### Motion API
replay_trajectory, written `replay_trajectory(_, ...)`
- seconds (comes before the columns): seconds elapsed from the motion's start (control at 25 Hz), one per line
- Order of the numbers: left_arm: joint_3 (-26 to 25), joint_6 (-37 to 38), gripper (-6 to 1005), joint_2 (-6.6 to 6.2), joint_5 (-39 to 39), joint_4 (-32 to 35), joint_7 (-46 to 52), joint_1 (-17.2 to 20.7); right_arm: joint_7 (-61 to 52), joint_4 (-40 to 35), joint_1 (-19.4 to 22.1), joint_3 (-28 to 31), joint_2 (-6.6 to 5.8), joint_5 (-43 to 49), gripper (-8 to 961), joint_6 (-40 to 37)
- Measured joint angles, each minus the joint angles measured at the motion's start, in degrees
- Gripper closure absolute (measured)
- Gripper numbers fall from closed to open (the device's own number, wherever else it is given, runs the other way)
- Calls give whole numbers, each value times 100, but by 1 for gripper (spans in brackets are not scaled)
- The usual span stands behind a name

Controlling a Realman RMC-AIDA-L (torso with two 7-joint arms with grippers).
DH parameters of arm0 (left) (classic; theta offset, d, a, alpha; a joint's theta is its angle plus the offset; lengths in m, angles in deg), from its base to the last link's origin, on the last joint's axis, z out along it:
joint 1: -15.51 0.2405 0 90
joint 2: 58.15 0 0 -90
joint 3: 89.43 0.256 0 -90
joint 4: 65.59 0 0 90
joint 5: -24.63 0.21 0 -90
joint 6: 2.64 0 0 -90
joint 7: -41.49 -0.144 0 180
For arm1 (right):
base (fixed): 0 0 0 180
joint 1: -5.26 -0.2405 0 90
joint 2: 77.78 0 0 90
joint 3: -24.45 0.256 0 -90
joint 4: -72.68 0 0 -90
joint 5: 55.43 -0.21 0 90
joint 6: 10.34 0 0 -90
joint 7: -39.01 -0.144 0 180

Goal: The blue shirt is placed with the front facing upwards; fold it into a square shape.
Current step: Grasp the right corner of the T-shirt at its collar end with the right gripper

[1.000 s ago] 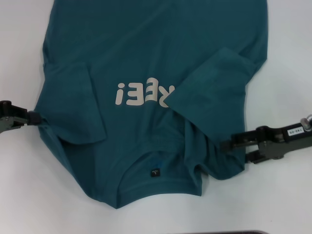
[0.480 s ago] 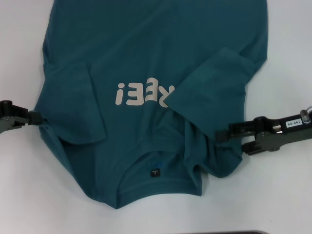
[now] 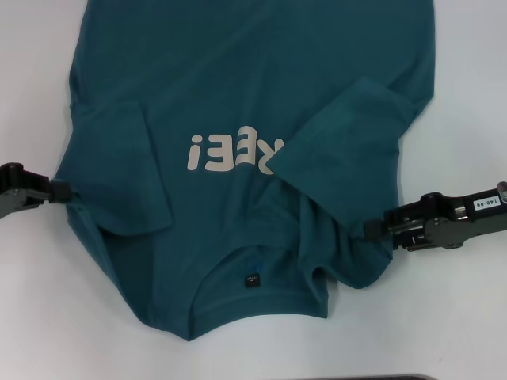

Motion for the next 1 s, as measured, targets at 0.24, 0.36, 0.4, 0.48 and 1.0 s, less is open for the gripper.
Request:
replay_trajectory(0.24, 0, 15, 999, 2, 1, 0, 2, -9, -66, -5, 0, -13, -7, 16, 411, 47)
replay_trajectory(0.36, 0, 39, 999, 1, 1, -1, 7, -14, -70, -6, 1, -20, -13, 29, 558, 51)
replay_trajectory(0.4, 0, 43, 999, -1, 1, -3, 9, -14, -66, -6, 3, -22, -16, 43, 607, 52)
replay_trajectory(0.48, 0, 51, 999, -2, 1, -7, 10, -11, -43, -6, 5, -24, -21, 80, 694, 52)
replay_trajectory(1.0, 49, 486, 1000, -163, 110, -22, -138, 83, 259, -333, 66, -10, -218, 231, 938, -343)
